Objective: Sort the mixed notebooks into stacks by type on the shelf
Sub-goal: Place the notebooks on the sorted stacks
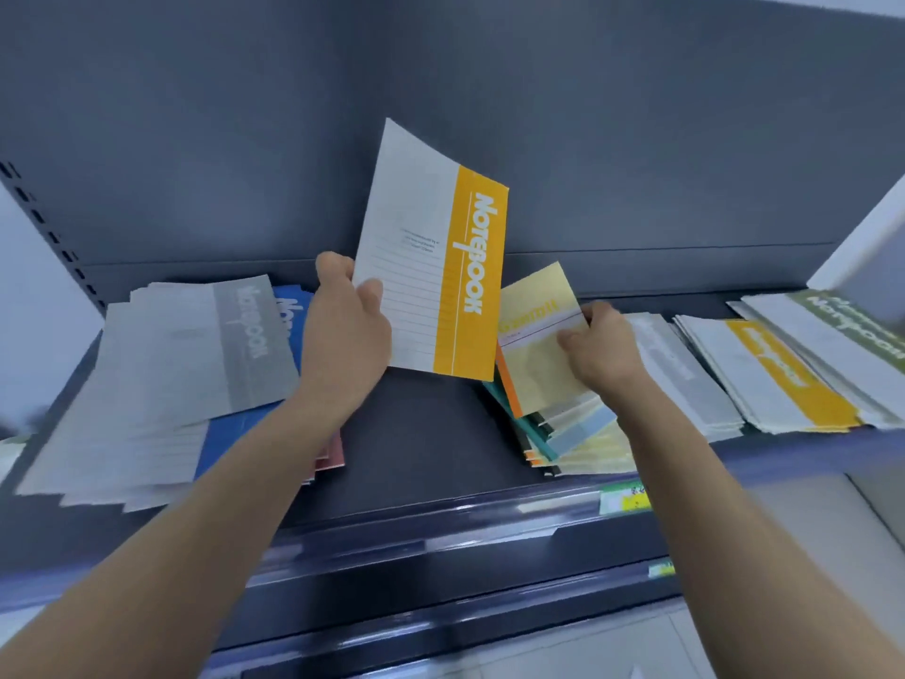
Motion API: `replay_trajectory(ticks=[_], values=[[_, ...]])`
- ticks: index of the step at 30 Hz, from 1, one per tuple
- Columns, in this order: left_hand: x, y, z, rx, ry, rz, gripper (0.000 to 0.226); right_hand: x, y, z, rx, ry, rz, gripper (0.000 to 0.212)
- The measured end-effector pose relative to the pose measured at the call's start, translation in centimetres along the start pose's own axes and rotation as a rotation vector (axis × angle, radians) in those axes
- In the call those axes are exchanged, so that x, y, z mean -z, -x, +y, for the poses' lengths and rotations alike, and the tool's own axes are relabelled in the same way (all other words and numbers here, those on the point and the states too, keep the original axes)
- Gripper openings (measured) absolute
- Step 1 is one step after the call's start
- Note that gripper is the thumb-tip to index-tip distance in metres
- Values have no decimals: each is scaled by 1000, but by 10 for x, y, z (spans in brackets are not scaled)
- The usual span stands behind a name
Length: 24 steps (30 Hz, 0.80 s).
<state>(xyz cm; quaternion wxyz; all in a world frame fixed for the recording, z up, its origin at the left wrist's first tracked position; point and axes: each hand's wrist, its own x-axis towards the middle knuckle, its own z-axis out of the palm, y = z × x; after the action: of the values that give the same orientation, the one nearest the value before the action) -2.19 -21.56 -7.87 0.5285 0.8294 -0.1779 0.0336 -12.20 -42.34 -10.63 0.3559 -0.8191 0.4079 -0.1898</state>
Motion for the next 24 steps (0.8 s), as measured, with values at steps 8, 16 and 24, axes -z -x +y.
replay_trajectory(ticks=[8, 16, 24], values=[[-27, 24, -7, 141, 2, 69, 6, -16, -29, 29, 49, 264, -164, 37], [-43, 22, 5, 87, 0, 52, 11, 4, -20, 36, 324, 344, 32, 24], [-124, 29, 56, -21, 72, -180, 8, 102, -17, 51, 632, 471, 422, 25]])
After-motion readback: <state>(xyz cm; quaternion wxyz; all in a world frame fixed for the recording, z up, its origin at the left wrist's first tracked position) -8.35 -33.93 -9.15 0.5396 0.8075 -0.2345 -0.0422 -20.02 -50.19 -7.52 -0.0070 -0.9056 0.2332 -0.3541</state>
